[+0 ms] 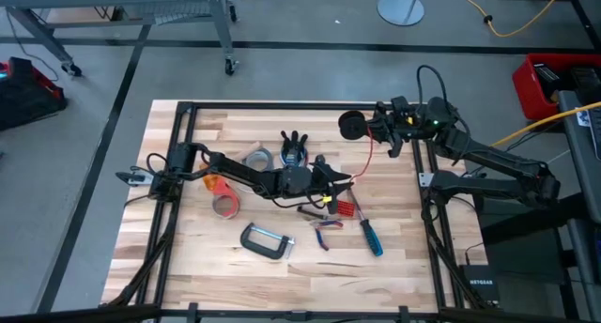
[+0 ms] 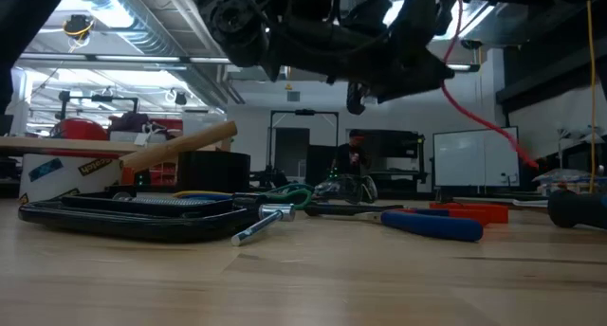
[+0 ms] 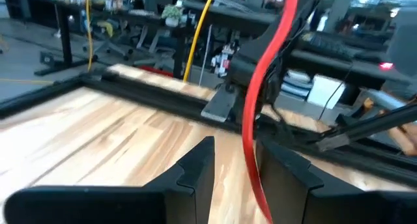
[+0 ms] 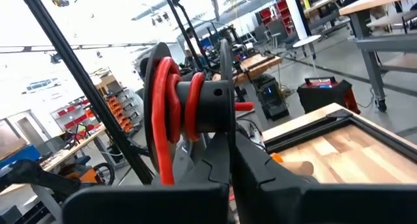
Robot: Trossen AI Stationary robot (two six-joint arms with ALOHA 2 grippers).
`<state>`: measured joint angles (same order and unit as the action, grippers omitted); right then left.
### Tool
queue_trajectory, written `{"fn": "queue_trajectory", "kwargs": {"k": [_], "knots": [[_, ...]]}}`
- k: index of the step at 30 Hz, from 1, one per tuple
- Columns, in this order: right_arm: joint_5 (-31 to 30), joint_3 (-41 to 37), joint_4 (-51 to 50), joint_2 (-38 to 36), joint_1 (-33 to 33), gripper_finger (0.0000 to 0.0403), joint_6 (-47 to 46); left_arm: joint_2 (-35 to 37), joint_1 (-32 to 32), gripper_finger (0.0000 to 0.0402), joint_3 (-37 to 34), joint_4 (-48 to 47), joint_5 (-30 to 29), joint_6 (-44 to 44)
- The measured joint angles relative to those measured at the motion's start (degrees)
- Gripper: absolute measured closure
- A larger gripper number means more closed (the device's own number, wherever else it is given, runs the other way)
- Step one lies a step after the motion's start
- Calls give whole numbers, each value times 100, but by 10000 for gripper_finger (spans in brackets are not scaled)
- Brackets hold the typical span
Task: Coil cords
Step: Coil the red wire onto a black spool
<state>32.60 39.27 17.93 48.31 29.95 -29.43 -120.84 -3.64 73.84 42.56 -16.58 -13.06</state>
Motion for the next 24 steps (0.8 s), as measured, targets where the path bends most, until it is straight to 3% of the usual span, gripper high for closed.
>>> {"fn": "queue_trajectory", "kwargs": {"k": [8, 16, 24], "knots": [[0, -2, 1, 31, 0, 402, -15, -28, 0, 304, 0, 4, -6, 149], [71, -2, -26, 33, 2, 402, -13, -28, 0, 391, 0, -34, -7, 75], [151, -2, -69, 20, 4, 402, -11, -30, -2, 397, 0, -188, -13, -444]]}}
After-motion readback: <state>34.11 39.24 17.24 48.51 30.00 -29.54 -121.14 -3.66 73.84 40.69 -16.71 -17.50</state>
